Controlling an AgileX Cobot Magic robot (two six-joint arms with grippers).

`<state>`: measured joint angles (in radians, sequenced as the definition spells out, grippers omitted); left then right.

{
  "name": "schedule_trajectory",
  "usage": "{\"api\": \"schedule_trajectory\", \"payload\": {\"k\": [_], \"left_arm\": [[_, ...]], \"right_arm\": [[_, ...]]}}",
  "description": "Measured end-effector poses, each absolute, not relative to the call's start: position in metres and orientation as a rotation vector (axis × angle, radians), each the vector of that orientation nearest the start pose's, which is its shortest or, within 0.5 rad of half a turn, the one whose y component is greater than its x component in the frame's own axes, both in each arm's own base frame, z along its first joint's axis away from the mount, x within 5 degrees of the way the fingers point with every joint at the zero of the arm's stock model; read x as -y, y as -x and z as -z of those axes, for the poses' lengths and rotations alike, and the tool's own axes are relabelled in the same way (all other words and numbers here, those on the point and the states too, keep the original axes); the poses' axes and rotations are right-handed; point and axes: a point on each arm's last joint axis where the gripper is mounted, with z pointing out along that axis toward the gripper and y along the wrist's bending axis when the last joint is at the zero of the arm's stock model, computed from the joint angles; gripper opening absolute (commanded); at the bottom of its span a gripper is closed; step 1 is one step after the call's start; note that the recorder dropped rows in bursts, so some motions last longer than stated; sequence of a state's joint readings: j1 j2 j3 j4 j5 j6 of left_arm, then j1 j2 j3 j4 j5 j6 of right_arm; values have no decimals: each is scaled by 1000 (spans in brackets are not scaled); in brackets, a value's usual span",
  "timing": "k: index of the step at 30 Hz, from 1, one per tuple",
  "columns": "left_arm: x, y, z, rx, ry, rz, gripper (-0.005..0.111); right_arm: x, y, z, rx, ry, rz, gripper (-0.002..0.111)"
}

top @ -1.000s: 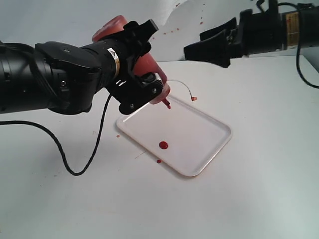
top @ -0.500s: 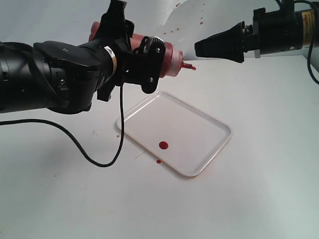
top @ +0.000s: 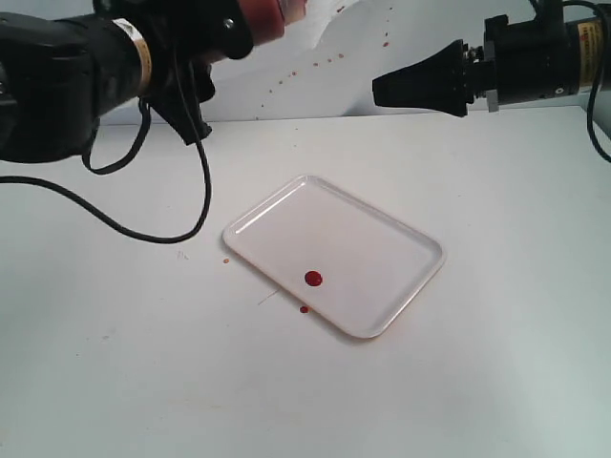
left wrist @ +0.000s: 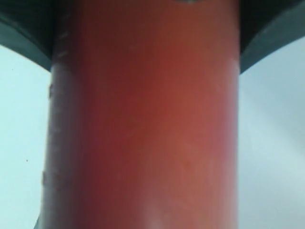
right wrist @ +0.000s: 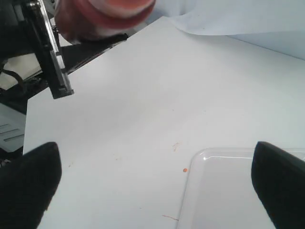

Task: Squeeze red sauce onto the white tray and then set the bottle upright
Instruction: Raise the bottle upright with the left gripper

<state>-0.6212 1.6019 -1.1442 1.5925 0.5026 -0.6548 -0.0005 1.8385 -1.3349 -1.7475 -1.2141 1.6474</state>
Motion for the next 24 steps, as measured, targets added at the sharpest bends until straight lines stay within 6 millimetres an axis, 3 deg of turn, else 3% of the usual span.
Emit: {"api": "schedule_trajectory", "payload": {"k": [3,7,12,15,19,24], "left_arm": [[165,-321,-318,-1629,-1016,-534,0],[155,-315,-324,-1585,-1021,-166,0],[129,-312,-301,-1606,-958,222,0],[119,-304,-294,-1568,-950,446,0],[107,-293,-283,-1574,-896,695,0],[109,-281,-259,-1558,-968,949,0]], "right_arm": [[-85,-373,-277,-1850,875,-1153,105],[-111,-369,-278,-1817,905,-1220,105],[-144,-364,-260,-1796,1010,-1273,105],[-150,-363,-260,-1740,1063,-1251,105],[-153,-366,-267,-1661,1003,-1267,105],[-165,-364,-274,-1555,1003,-1263,105]]}}
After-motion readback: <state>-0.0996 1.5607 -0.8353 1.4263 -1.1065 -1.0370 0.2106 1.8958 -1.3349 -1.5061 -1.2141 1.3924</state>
